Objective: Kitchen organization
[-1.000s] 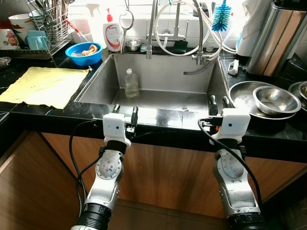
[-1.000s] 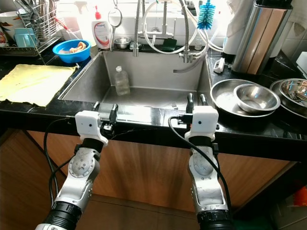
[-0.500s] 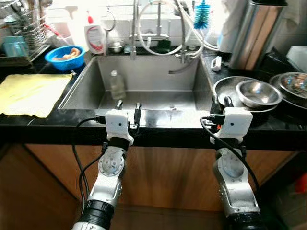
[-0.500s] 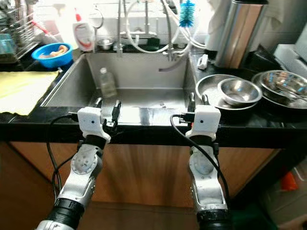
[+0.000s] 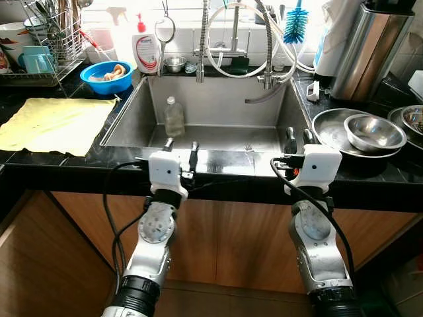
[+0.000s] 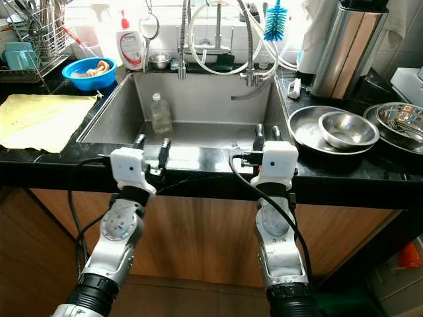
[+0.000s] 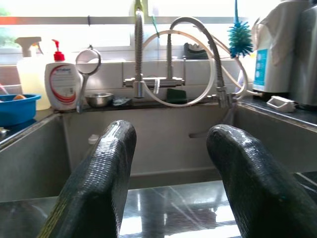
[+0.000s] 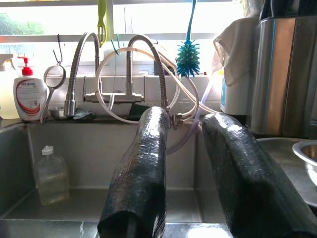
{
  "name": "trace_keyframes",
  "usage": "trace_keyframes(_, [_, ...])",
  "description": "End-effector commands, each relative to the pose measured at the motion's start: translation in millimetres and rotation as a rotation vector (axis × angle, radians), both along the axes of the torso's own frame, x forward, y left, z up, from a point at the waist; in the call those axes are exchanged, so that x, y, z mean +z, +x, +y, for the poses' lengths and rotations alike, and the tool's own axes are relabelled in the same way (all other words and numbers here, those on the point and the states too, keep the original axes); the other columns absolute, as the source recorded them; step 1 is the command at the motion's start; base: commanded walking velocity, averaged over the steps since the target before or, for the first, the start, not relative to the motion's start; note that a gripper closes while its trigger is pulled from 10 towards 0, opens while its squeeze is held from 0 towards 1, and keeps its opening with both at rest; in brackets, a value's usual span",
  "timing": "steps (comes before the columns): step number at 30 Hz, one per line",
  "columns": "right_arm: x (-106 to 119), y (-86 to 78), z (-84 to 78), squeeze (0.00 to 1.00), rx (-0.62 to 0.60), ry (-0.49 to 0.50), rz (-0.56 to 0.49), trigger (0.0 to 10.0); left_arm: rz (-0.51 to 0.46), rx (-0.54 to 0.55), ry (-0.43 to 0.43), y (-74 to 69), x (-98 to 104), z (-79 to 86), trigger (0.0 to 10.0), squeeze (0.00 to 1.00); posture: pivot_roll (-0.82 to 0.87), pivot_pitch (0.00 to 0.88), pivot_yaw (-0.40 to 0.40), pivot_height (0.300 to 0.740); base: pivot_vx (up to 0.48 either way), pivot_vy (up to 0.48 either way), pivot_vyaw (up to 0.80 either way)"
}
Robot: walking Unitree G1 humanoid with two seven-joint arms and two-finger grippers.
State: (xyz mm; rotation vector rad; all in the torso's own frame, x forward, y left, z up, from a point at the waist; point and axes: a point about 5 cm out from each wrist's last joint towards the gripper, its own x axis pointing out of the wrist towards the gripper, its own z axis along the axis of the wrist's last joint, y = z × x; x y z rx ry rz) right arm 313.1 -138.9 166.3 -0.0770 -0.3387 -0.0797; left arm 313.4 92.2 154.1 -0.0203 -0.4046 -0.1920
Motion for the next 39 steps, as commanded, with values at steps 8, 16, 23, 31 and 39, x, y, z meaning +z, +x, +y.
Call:
trace_keyframes(8, [2, 5.3, 5.6, 0.00, 0.021, -0.008, -0.002, 10.0, -0.002, -0.014, -0.008, -1.6, 1, 1.1, 10.0, 0.00, -0.13, 0.000, 0.021, 0.740, 0.269, 0.000, -0.36])
trace_keyframes(16, [6, 6.9, 7.0, 0.00, 0.020, 0.001, -0.020, 10.0, -0.001, -0.009, -0.007, -0.9, 1, 2.0, 10.0, 0.00, -0.13, 0.000, 0.021, 0.740, 0.307, 0.000, 0.00])
trace_keyframes(23, [9, 9.9, 6.7, 0.00, 0.016, 0.005, -0.032, 10.0, -0.001, -0.002, -0.008, -0.4, 1, 4.0, 10.0, 0.00, -0.12, 0.000, 0.022, 0.740, 0.212, 0.000, 0.00])
trace_keyframes(31, [23, 9.4, 8.1, 0.00, 0.031, 0.015, -0.070, 10.0, 0.002, 0.002, -0.014, -1.7, 0, 5.0, 10.0, 0.00, -0.13, 0.000, 0.030, 0.740, 0.000, 0.000, 0.00])
trace_keyframes(39, [53, 8.9, 5.8, 0.00, 0.044, -0.008, -0.013, 10.0, 0.015, -0.013, -0.003, -1.1, -2, 3.9, 10.0, 0.00, -0.17, 0.000, 0.060, 0.740, 0.000, 0.000, 0.00])
